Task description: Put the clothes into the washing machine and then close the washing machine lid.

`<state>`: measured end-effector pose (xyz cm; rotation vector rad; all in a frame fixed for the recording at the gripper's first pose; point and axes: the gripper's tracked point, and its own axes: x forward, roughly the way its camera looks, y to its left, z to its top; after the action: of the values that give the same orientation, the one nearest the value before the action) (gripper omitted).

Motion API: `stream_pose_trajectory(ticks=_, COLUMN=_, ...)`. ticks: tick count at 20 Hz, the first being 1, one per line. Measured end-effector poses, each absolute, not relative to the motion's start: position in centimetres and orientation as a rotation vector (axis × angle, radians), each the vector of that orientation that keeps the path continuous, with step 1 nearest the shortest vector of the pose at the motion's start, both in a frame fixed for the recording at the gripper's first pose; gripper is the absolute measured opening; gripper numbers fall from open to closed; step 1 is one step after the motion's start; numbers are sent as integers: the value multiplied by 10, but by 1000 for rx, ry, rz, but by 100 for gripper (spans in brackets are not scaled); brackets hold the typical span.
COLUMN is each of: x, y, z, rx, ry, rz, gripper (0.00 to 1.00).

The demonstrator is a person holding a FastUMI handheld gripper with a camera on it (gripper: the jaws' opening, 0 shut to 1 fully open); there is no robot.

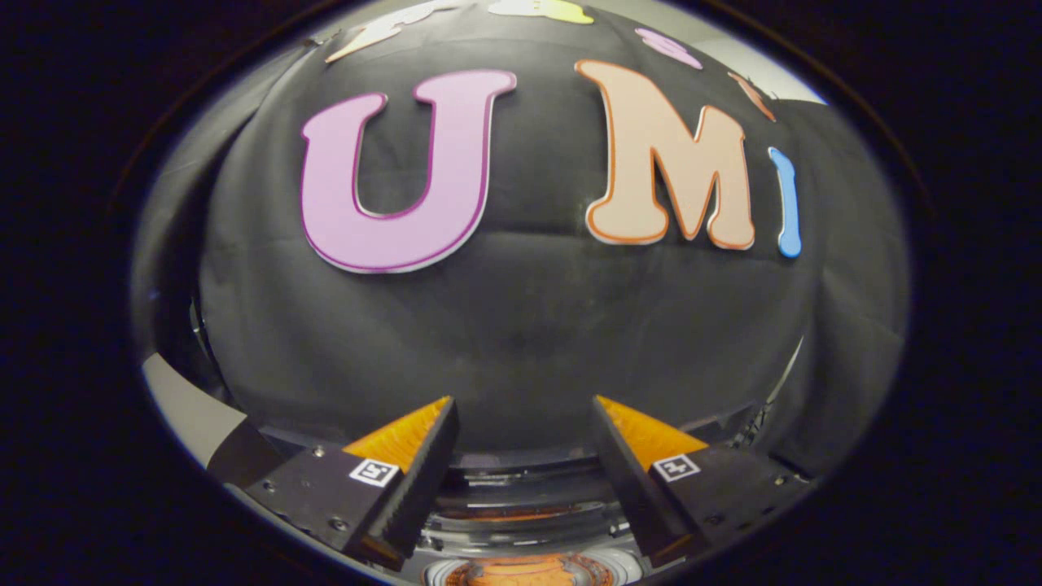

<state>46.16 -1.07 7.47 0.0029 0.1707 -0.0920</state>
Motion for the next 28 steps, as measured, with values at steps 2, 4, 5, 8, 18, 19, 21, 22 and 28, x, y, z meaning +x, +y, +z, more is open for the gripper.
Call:
stream_pose_trajectory(ticks=2, x=455, y=-14, z=77, rx=-18, ry=163, rz=-107, gripper=98)
stream_pose_trajectory(ticks=4, x=450, y=-14, z=79, rx=-23, ry=148, rz=-118, gripper=98)
stream_pose_trajectory(ticks=5, x=446, y=-15, z=77, rx=-17, ry=153, rz=-117, gripper=97)
stream_pose_trajectory(ticks=8, x=429, y=-14, z=78, rx=-13, ry=125, rz=-106, gripper=97)
stream_pose_trajectory(ticks=18, x=401, y=-15, z=79, rx=-3, ry=27, rz=-68, gripper=97)
stream_pose_trajectory(ticks=19, x=399, y=-15, z=78, rx=-5, ry=23, rz=-69, gripper=97)
stream_pose_trajectory(ticks=21, x=395, y=-15, z=78, rx=-2, ry=10, rz=-72, gripper=97)
stream_pose_trajectory(ticks=22, x=393, y=-15, z=78, rx=-3, ry=-2, rz=-73, gripper=97)
stream_pose_trajectory(ticks=28, x=387, y=-16, z=78, rx=-1, ry=-27, rz=-72, gripper=97)
